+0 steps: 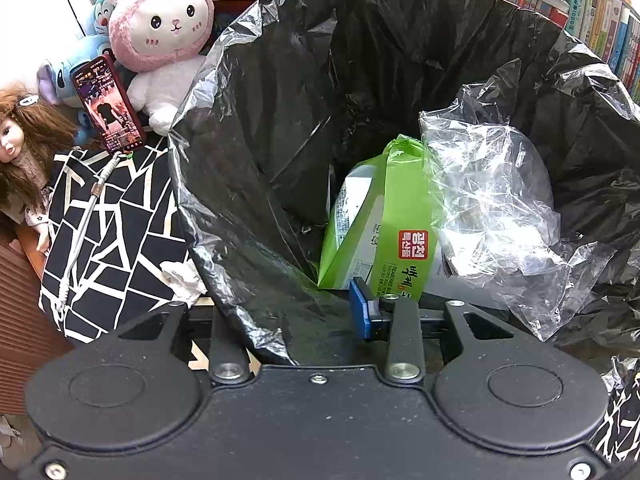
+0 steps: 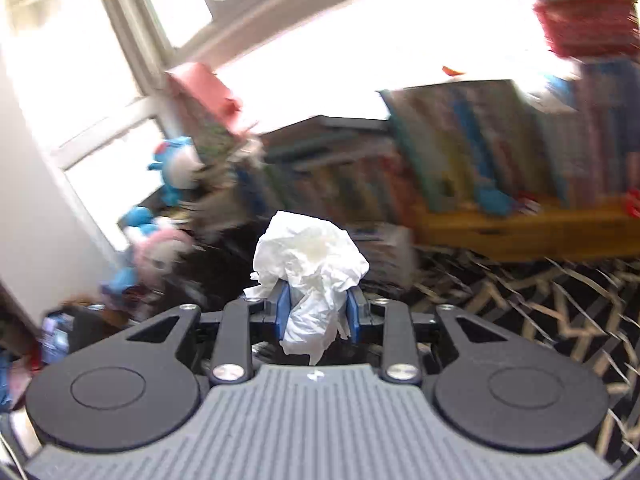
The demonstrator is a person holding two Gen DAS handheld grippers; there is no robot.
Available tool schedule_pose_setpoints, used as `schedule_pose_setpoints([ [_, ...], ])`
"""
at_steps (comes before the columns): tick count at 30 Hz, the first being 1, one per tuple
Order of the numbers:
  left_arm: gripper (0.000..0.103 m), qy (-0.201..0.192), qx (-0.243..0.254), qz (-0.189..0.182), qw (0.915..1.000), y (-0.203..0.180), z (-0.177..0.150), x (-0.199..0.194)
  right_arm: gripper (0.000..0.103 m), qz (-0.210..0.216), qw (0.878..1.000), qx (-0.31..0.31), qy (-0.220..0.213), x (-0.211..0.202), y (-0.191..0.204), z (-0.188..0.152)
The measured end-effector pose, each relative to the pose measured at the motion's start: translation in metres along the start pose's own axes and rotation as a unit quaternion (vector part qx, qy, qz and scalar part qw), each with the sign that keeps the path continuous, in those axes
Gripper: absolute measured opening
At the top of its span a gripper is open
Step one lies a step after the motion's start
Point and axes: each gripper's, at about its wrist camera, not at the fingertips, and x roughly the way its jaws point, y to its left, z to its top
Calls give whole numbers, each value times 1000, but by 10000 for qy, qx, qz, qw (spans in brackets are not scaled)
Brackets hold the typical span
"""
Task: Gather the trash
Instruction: 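Carry the white tissue into the trash bag and release it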
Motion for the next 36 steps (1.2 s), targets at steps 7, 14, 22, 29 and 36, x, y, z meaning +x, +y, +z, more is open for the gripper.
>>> schedule_pose_setpoints([
  [7, 35, 46, 12, -53, 10000, 0, 1, 1, 36, 544, 9967, -548, 242, 44, 53, 8],
  [14, 36, 38, 21, -89, 10000, 1, 1, 2, 42, 729, 9925, -817, 543, 78, 85, 0],
  [22, 37, 38, 40, -123, 9999, 0, 1, 2, 77, 706, 9921, -877, 546, 81, 92, -1],
  [29, 38, 38, 34, -119, 9999, 0, 1, 2, 83, 509, 9953, -697, 443, 67, 72, -1],
  [36, 38, 37, 30, -119, 9999, 1, 1, 2, 87, 80, 9981, -518, 322, 42, 36, -7],
])
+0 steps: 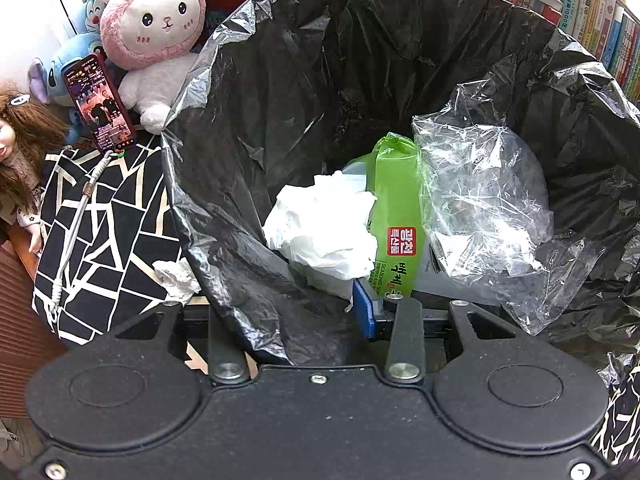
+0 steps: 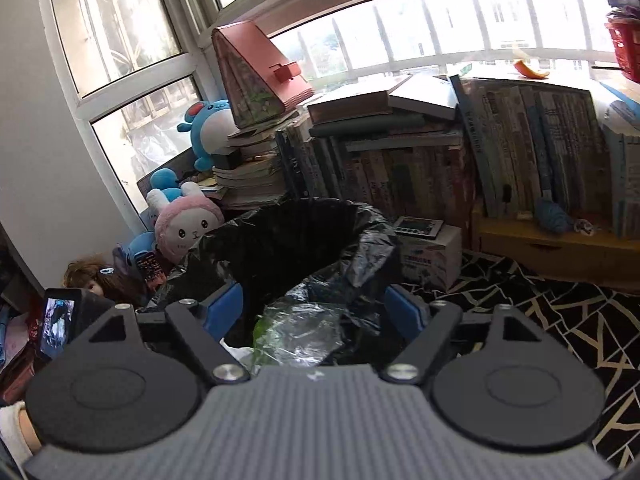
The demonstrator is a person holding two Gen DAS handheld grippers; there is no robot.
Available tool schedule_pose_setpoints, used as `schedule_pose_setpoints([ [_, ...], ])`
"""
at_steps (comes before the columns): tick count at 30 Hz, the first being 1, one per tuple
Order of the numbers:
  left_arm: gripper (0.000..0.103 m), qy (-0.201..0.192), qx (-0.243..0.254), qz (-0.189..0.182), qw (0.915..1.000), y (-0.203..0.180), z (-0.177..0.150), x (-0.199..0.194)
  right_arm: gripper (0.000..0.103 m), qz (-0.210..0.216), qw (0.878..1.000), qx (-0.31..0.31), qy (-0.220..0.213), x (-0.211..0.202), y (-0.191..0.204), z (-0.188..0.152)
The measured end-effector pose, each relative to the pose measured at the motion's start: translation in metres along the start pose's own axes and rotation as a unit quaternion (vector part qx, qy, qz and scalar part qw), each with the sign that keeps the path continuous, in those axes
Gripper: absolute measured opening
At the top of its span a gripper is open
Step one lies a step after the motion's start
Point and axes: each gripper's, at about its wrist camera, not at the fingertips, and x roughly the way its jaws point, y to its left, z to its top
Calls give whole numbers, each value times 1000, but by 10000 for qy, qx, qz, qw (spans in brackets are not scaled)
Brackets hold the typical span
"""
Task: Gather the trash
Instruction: 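Carry the white tissue into the trash bag and release it, then lower the right tool to the clear wrapper strip and grasp it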
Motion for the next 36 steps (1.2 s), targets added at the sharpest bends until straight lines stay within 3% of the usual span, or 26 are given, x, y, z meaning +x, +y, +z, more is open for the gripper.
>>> schedule_pose_setpoints([
  [10, 39, -3, 2, 0, 10000, 0, 0, 0, 88, -809, 9949, 515, 301, -19, -64, -41],
  [19, 39, -15, 21, 52, 10000, 0, 0, -1, 88, -1547, 9786, 774, 1118, -3, -104, -92],
  [32, 39, -17, 37, 95, 9999, -3, 0, -2, 88, -1727, 9516, 901, 2376, 41, -116, -150],
  [36, 39, -15, 36, 85, 10000, -2, 0, -2, 76, -1976, 9413, 998, 2548, 49, -122, -158],
])
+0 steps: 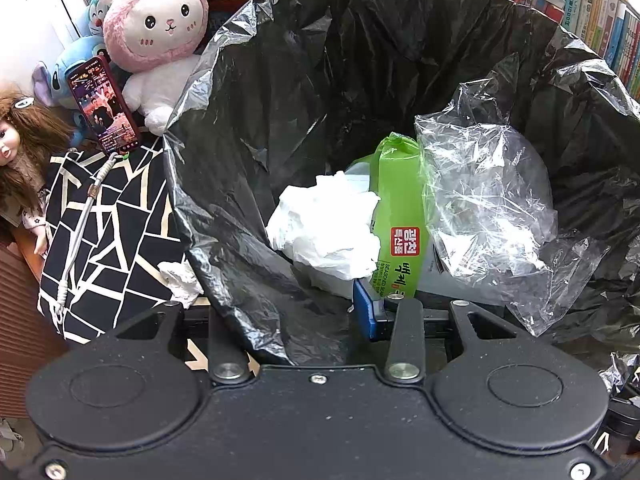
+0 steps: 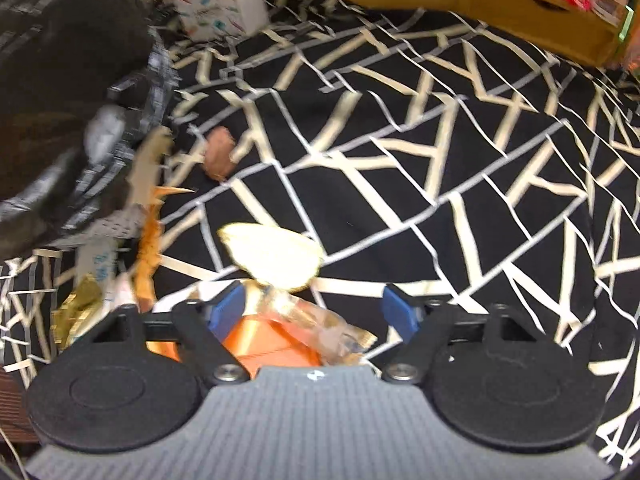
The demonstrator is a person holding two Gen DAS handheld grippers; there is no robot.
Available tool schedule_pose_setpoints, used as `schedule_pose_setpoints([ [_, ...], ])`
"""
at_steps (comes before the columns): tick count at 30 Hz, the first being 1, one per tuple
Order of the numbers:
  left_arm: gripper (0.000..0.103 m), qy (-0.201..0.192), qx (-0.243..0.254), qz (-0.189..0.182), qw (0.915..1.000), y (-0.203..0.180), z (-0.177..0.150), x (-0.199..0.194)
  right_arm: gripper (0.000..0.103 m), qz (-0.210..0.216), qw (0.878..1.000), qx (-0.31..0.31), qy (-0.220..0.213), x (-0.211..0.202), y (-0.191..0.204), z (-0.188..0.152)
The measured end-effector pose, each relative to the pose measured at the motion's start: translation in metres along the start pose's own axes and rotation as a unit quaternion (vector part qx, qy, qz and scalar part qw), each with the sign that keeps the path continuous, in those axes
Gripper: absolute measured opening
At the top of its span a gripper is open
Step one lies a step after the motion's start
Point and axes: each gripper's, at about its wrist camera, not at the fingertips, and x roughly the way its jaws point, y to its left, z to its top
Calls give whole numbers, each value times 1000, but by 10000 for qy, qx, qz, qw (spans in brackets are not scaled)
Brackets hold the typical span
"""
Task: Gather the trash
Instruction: 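Lower the right tool to the clear wrapper strip and grasp it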
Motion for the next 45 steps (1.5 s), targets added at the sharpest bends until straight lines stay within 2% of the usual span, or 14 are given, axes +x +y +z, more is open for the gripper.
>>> schedule_pose_setpoints([
  [4, 39, -4, 0, 4, 10000, 0, 0, 0, 64, -143, 9997, 158, 147, 8, -7, -3],
  [6, 39, 0, -1, 2, 10000, 0, 0, 0, 45, -167, 9994, 197, 223, 11, -10, -5],
  [7, 39, -2, 0, 2, 10000, 0, 0, 0, 43, -174, 9993, 209, 243, 12, -11, -6],
  [9, 39, -2, 0, 4, 10000, 0, 0, 0, 31, -168, 9993, 241, 235, 11, -13, -8],
  [15, 39, -4, -2, 2, 10000, 0, 0, 0, 21, -91, 9990, 427, 112, 4, -22, -10],
  [20, 39, 0, -1, 5, 10000, 0, 0, 0, 17, 22, 9984, 563, -19, -5, -31, -12],
  [23, 39, 7, 9, 5, 10000, 0, 1, 0, 18, 112, 9978, 657, -34, -10, -35, -13],
  [26, 39, 10, 12, 3, 10000, 0, 1, 0, 26, 192, 9963, 836, 14, -14, -42, -14],
  [27, 39, 10, 10, 4, 10000, 0, 1, 0, 42, 235, 9961, 847, 41, -15, -45, -14],
  [28, 39, 11, 8, 3, 10000, 0, 1, 0, 45, 272, 9962, 822, 61, -17, -46, -14],
  [30, 39, 11, 10, 4, 10000, 0, 1, 0, 59, 309, 9973, 670, 56, -22, -48, -17],
  [36, 39, 11, 13, 5, 10000, 0, 1, 0, 60, 100, 9996, 63, 251, -22, -40, -29],
  [42, 39, 11, 23, 9, 10000, 0, 0, 0, 60, -259, 9992, -166, 264, -8, -31, -42],
  [45, 39, 12, 33, 10, 10000, 0, -1, 0, 60, -194, 9991, -181, 331, -4, -27, -46],
])
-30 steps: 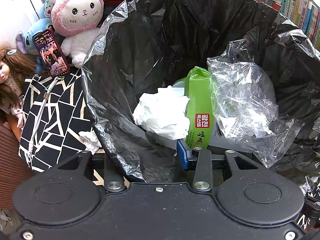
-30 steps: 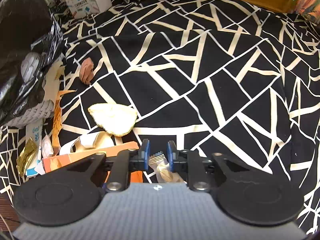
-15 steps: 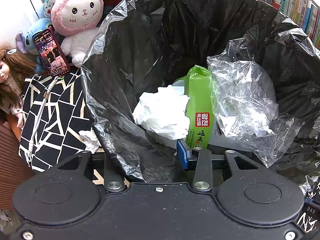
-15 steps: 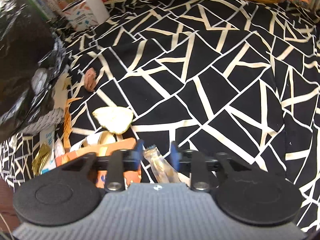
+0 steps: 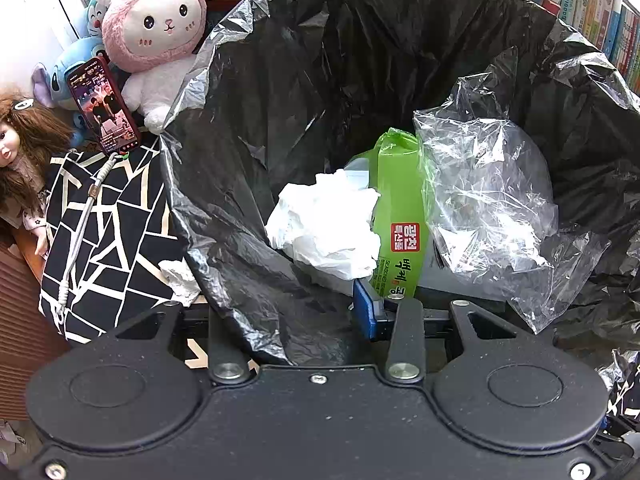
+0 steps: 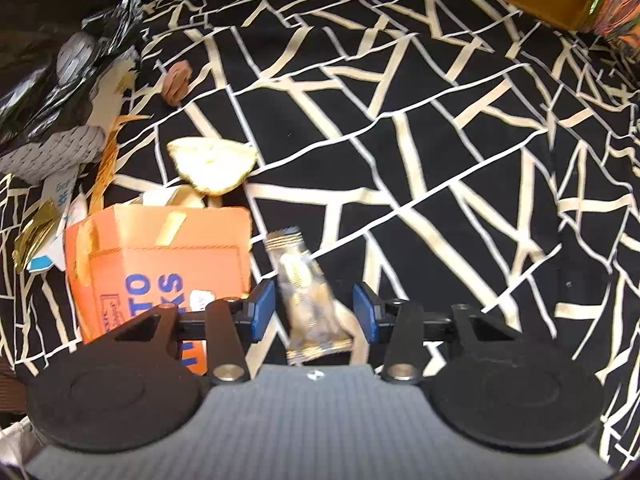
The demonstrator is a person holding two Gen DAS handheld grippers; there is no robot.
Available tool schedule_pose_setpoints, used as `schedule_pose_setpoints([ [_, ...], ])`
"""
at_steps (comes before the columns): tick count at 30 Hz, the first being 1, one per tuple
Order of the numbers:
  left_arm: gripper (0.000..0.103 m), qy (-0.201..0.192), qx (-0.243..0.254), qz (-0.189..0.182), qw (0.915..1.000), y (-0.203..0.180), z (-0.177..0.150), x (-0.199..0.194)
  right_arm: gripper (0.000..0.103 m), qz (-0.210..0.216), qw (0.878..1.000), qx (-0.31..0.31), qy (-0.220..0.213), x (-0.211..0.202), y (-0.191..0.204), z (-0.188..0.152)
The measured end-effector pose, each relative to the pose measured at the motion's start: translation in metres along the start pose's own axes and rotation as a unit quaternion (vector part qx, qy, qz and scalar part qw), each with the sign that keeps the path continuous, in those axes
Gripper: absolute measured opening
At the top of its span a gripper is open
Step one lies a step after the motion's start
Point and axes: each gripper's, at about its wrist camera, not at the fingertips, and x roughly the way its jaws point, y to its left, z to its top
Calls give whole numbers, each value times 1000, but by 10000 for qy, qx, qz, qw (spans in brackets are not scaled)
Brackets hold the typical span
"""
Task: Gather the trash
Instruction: 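Lower the right tool to the clear wrapper strip and grasp it, then carry the wrapper strip into the trash bag and open the right tool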
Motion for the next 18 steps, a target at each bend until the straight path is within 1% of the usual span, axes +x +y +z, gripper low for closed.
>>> schedule_pose_setpoints([
  [1, 39, 1, -5, 0, 10000, 0, 0, 0, 59, 0, 10000, -20, -4, 0, 1, -1],
  [2, 39, 1, -6, -2, 10000, 0, 0, 0, 41, -26, 10000, -30, -28, -1, 2, -1],
  [3, 39, 0, -7, 0, 10000, -1, 0, 0, 31, -16, 10000, -13, -37, -1, 3, -2],
  [5, 39, -3, -10, -3, 10000, 0, 0, 0, 25, 36, 9999, 103, -100, -6, 3, 0],
  [9, 39, -8, -19, -23, 10000, -1, -1, 1, 23, 136, 9983, 230, -523, -30, 4, 11],
  [13, 39, 4, -16, -51, 10000, -1, -2, 1, 22, 381, 9929, 334, -1074, -67, 6, 32],
  [15, 39, 13, -16, -68, 10000, 0, -2, 2, 22, 638, 9867, 379, -1443, -91, 9, 45],
  [18, 39, 24, -27, -89, 10000, 1, -1, 2, 22, 1146, 9729, 353, -1978, -128, 21, 68],
])
